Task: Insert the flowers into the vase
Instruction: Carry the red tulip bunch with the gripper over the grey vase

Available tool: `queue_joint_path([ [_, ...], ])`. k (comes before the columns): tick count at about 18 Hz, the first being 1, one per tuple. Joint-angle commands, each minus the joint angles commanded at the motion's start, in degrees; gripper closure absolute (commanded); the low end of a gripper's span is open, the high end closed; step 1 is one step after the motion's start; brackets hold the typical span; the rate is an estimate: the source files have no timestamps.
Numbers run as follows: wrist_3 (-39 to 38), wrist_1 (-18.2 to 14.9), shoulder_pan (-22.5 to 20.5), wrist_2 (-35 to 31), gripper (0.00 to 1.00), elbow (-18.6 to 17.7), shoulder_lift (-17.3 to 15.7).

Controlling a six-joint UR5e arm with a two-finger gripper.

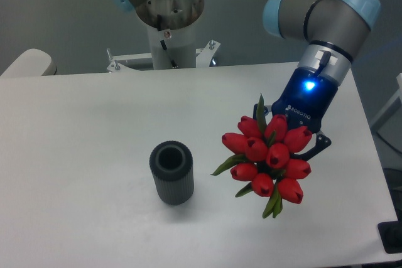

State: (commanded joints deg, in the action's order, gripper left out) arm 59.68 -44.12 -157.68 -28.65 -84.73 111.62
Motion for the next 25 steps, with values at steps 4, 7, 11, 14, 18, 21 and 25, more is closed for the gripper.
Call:
queue_joint_path([
  [4,-1.3,-0.1,0.3,0.0,0.65,-0.4,-0.8],
  [7,-3.8,0.0,1.0,0.1,0.65,-0.4,-1.0],
  [11,-7.5,0.1,2.0,0.4,0.64,-0.4,-1.6],
  [14,-9.7,0.1,2.3,0.6,0.65,-0.4,-2.5],
  [18,-11.2,0.4,3.2,1.1,0.64,0.0,-2.5],
  [21,-12.9,0.4,4.1,1.1,0.64,-0.3,-2.5],
  [25,-12.9,1.2,5.5,3.7,0.64,-0.4,-2.1],
])
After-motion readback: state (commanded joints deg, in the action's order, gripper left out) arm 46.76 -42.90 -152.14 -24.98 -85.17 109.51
